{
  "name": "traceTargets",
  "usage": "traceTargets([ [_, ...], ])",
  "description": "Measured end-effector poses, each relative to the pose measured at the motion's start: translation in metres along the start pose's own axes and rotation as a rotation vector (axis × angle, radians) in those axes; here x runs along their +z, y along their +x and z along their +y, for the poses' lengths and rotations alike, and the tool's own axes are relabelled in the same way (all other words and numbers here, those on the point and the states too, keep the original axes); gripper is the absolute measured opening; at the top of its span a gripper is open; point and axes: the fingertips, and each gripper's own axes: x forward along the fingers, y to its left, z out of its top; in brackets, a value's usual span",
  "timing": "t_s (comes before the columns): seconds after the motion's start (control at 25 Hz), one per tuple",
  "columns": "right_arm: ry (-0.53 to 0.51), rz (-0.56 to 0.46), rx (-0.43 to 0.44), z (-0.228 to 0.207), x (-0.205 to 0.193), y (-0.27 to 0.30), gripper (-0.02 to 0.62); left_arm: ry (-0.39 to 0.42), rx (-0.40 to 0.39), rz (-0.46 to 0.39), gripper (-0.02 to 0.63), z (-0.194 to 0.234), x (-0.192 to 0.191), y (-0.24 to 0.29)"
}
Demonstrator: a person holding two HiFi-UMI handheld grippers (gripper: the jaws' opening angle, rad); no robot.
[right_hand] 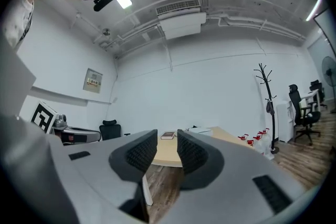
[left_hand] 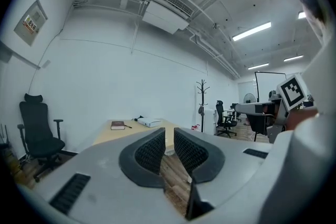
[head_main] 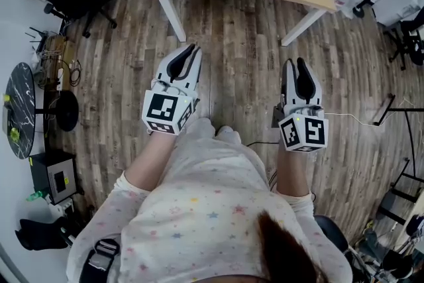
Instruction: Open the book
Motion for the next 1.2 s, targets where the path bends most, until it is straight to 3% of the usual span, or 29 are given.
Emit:
traceTargets([
  [0.12,0.009,0.009,0.016,-0.012,-0.003,0.004,0.145,-0.015,0.015,0.002,0.113,-0.004,-0.002,0.008],
  [0.28,0.025,0.008,0.013,-0.03,-0.005,0.011,0.206,-0.02,0.041,0.013,0.169,-0.006,-0.004,0.019],
  [0.4,0.037,0.005,0.011,-0.037,-0.004,0.023,0.237,-0.019,0.046,0.016,0.182,-0.002,-0.003,0.03],
  [0.68,0.025,0.017,0.009,-0.05,-0.007,0.076,0.24,-0.027,0.039,0.004,0.189,0.029,-0.002,0.084],
  [1.2,0.007,0.026,-0.051,-0.083,-0.001,0.228,0.24,-0.004,-0.024,0.005,0.236,0.125,0.017,0.222],
])
